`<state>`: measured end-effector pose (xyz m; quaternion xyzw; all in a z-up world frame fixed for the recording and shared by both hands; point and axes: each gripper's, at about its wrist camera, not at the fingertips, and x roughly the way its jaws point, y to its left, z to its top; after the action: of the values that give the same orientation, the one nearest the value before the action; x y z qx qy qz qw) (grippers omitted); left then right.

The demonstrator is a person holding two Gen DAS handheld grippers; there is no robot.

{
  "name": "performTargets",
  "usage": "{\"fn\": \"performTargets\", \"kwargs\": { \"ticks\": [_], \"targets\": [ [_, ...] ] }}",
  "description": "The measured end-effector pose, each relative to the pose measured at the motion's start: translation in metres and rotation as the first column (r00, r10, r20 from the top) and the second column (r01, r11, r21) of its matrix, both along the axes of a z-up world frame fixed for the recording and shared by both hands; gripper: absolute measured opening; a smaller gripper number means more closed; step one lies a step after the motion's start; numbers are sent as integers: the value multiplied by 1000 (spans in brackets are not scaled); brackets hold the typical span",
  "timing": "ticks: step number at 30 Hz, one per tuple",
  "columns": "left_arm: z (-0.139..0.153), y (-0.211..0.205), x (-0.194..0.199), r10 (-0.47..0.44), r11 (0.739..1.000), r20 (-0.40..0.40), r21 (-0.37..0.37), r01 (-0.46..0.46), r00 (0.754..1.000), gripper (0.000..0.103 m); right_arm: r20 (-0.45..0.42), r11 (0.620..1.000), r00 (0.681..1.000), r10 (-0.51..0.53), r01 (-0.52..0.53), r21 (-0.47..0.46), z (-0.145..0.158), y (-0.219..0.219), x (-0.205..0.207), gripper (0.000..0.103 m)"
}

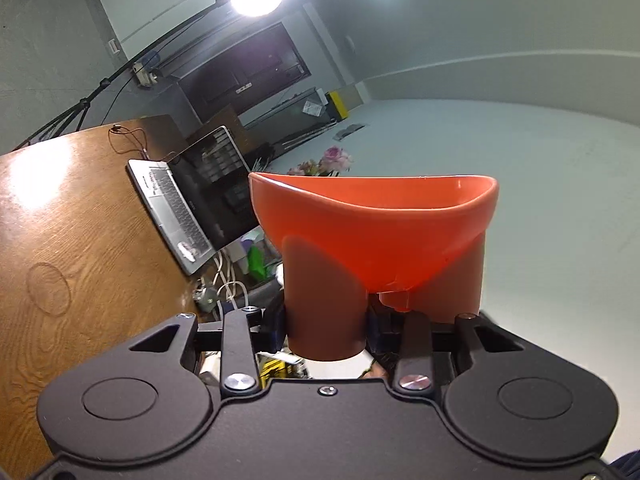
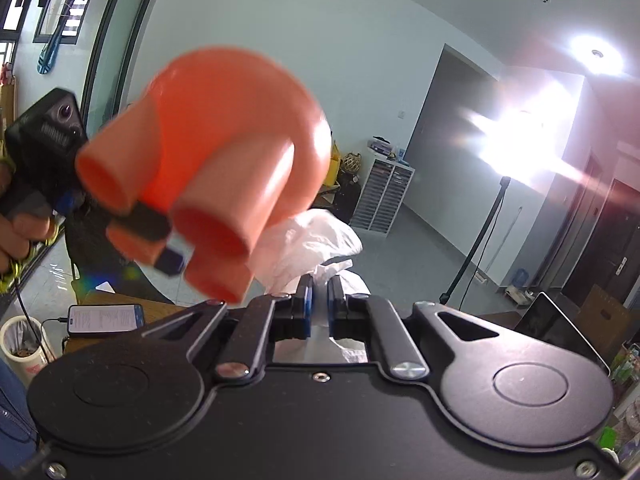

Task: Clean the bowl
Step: 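Turn the bowl upside down with the left tool while the right tool wipes its feet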

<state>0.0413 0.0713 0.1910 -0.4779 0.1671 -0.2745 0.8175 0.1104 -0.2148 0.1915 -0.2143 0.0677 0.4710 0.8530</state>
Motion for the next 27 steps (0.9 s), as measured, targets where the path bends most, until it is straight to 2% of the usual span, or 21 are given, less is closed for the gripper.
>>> {"fn": "performTargets", "kwargs": {
  "ticks": [5, 12, 16, 21, 27],
  "targets": [
    [1, -6, 10, 8, 998, -19, -69, -9, 1000, 37, 4, 998, 999, 47, -47, -34, -10, 6, -13, 7],
    [-11, -6, 18, 49, 988, -107, -143, -64, 993, 37, 56, 991, 990, 130, -128, -41, -3, 12, -48, 7],
    [-17, 1, 19, 57, 984, -135, -162, -79, 989, 37, 93, 988, 984, 155, -154, -17, 11, 15, -63, 8],
    [-17, 12, 15, 68, 985, -145, -145, -89, 987, 37, 143, 985, 975, 171, -169, -31, 26, 12, -70, 8],
    [-23, 18, 15, 56, 984, -154, -157, -80, 986, 37, 178, 989, 974, 142, -146, 13, 45, 6, -73, 8]
  ]
}}
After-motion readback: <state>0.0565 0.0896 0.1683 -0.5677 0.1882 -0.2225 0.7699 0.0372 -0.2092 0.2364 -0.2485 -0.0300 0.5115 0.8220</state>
